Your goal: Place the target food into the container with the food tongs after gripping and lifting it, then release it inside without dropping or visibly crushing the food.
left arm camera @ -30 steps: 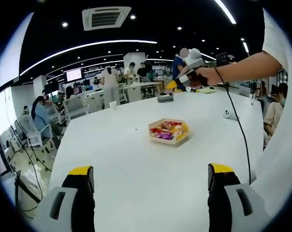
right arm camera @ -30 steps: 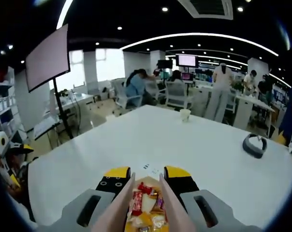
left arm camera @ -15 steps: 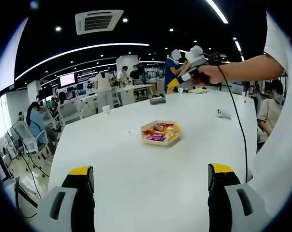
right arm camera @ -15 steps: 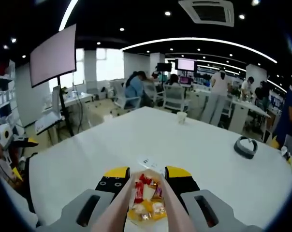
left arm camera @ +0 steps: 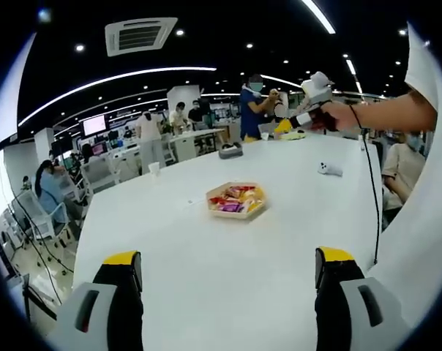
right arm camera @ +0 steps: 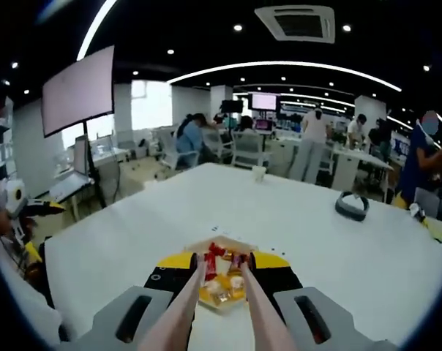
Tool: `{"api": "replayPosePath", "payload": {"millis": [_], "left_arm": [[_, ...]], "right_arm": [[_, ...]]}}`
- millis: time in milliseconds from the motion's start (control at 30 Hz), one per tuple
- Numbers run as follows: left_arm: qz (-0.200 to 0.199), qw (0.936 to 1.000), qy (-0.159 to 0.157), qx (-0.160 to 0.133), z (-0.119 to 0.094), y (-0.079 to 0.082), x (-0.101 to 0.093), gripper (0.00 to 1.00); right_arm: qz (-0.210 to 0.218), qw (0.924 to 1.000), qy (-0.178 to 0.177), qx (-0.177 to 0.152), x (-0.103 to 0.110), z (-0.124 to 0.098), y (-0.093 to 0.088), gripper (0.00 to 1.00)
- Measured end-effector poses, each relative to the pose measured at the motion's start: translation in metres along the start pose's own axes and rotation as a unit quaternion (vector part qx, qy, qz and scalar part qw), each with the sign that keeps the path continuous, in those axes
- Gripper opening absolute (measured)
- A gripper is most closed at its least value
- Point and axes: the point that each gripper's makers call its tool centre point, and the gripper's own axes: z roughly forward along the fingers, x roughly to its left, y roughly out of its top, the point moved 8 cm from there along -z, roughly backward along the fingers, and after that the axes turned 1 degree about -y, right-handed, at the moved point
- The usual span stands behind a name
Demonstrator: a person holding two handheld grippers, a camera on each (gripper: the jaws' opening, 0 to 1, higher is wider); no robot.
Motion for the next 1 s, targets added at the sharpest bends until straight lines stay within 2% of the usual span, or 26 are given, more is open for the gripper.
{"api": "replayPosePath", "payload": {"millis": [333, 533, 733, 867, 1000], "left_arm": [[0.014, 0.9992, -0.037, 0.003, 0.02, 0.009, -0.008, 0.99], [0.031, 0.9981, -0.052, -0.005, 0.031, 0.022, -0.027, 0.99], [0.03, 0.9979, -0.057, -0.009, 0.042, 0.035, -0.056, 0.98], [0.016, 0.9969, -0.075, -0.015, 0.046, 0.047, -0.088, 0.98], [0.017, 0.9966, -0.08, -0.003, 0.048, 0.048, -0.111, 0.97]], "right_arm": [[0.024, 0.9994, -0.026, 0.005, 0.015, -0.047, -0.038, 0.28], [0.031, 0.9992, -0.026, 0.004, 0.021, -0.073, -0.054, 0.28], [0.049, 0.9984, -0.016, -0.024, 0.032, -0.105, -0.074, 0.28], [0.047, 0.9989, 0.003, -0.007, 0.044, -0.127, -0.1, 0.28], [0.054, 0.9985, 0.011, -0.005, 0.049, -0.146, -0.122, 0.28]]}}
